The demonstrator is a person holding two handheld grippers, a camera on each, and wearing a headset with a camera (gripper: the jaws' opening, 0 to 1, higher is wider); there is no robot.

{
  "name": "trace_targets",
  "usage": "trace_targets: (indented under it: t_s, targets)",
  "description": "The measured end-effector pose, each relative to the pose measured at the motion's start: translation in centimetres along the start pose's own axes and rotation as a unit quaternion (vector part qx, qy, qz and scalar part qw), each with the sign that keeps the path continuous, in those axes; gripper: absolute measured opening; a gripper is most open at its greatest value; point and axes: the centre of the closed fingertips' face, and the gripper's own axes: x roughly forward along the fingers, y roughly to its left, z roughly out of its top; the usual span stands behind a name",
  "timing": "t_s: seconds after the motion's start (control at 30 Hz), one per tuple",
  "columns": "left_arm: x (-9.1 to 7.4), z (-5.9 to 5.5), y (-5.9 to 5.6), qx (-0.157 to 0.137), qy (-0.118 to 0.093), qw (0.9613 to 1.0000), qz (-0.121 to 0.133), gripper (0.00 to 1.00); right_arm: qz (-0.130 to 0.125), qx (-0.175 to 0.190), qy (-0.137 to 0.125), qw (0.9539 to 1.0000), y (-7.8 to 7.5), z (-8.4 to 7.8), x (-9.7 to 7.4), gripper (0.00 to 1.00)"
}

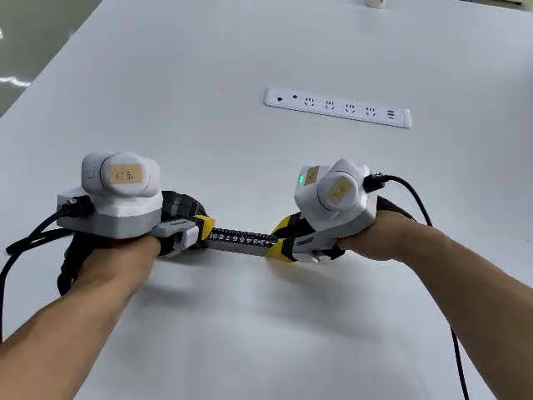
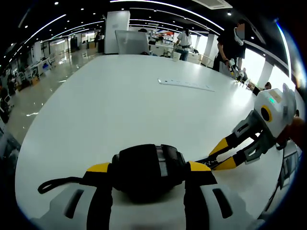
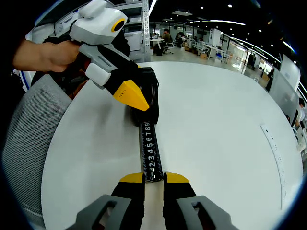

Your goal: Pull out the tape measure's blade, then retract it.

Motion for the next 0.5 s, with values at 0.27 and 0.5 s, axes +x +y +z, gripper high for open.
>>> trace_targets:
  t_s: [0.27,0.5]
  targets:
    - [0.0,0.0,0.0,0.000,0.000,1.0000,-0.001,0.55,0.005,-0.004,-0.011,0.9999,0.4,1.4,1.1,0.10]
    - [0.1,0.0,0.0,-0.002,0.001,1.0000,-0.002,0.55,0.007,-0.008,-0.019,0.9998,0.5,2.6,2.2,0.10]
